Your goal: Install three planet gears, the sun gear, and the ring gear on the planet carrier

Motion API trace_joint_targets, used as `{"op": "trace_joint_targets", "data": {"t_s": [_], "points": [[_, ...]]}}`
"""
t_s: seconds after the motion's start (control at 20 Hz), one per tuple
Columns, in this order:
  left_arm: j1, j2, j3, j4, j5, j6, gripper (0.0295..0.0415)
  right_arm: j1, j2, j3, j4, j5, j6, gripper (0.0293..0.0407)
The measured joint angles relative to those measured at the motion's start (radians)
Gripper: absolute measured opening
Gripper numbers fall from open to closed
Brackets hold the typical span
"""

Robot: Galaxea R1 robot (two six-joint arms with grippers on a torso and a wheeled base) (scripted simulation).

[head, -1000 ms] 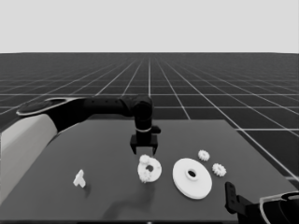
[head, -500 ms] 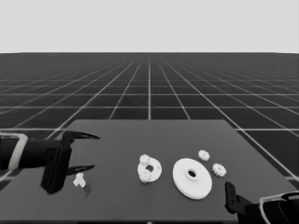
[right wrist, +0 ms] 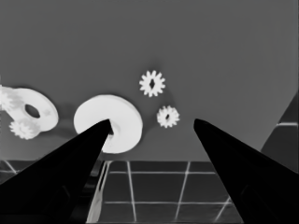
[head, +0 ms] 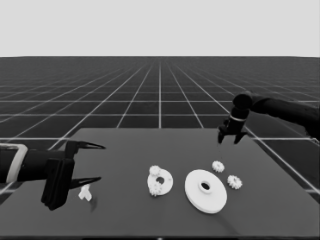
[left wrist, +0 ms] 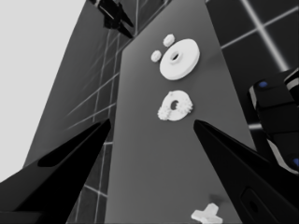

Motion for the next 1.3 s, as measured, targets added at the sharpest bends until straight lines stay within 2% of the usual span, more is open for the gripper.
{"op": "trace_joint_targets", "data": {"t_s": [0.05, 0.1, 0.15, 0.2, 0.3, 0.5, 0.55, 0.65, 1.05, 1.1, 1.15, 1.2, 1.3], "points": [[0.0, 0.0, 0.0, 0.0, 0.0, 0.0, 0.0385, -0.001, 0.007, -0.014, -0.001, -0.002, -0.003, 0.0385], [0.0, 0.0, 0.0, 0.0, 0.0, 0.0, 0.0385, -0.118, 0.008, -0.015, -0.089, 0.118, -0.004, 0.0385], [0.0, 0.0, 0.0, 0.0, 0.0, 0.0, 0.0385, -0.228, 0.03, -0.062, -0.139, 0.191, -0.019, 0.0385], [0.0, 0.0, 0.0, 0.0, 0.0, 0.0, 0.0385, -0.287, 0.059, -0.122, -0.162, 0.235, -0.043, 0.0385], [0.0, 0.0, 0.0, 0.0, 0.0, 0.0, 0.0385, -0.335, 0.099, -0.203, -0.176, 0.278, -0.077, 0.0385], [0.0, 0.0, 0.0, 0.0, 0.0, 0.0, 0.0385, -0.353, 0.121, -0.249, -0.179, 0.3, -0.098, 0.0385], [0.0, 0.0, 0.0, 0.0, 0.0, 0.0, 0.0385, -0.353, 0.121, -0.251, -0.178, 0.3, -0.099, 0.0384], [0.0, 0.0, 0.0, 0.0, 0.0, 0.0, 0.0385, -0.353, 0.121, -0.254, -0.179, 0.301, -0.1, 0.0314], [0.0, 0.0, 0.0, 0.0, 0.0, 0.0, 0.0385, -0.353, 0.122, -0.255, -0.179, 0.301, -0.101, 0.0312], [0.0, 0.0, 0.0, 0.0, 0.0, 0.0, 0.0385, -0.262, 0.02, -0.032, -0.143, 0.169, 0.001, 0.0312], [0.0, 0.0, 0.0, 0.0, 0.0, 0.0, 0.0385, -0.15, -0.009, 0.021, -0.089, 0.095, 0.02, 0.0312], [0.0, 0.0, 0.0, 0.0, 0.0, 0.0, 0.0385, -0.083, -0.008, 0.017, -0.052, 0.054, 0.016, 0.0312], [0.0, 0.0, 0.0, 0.0, 0.0, 0.0, 0.0385, -0.026, 0.005, -0.011, -0.019, 0.016, 0.003, 0.0312]]}}
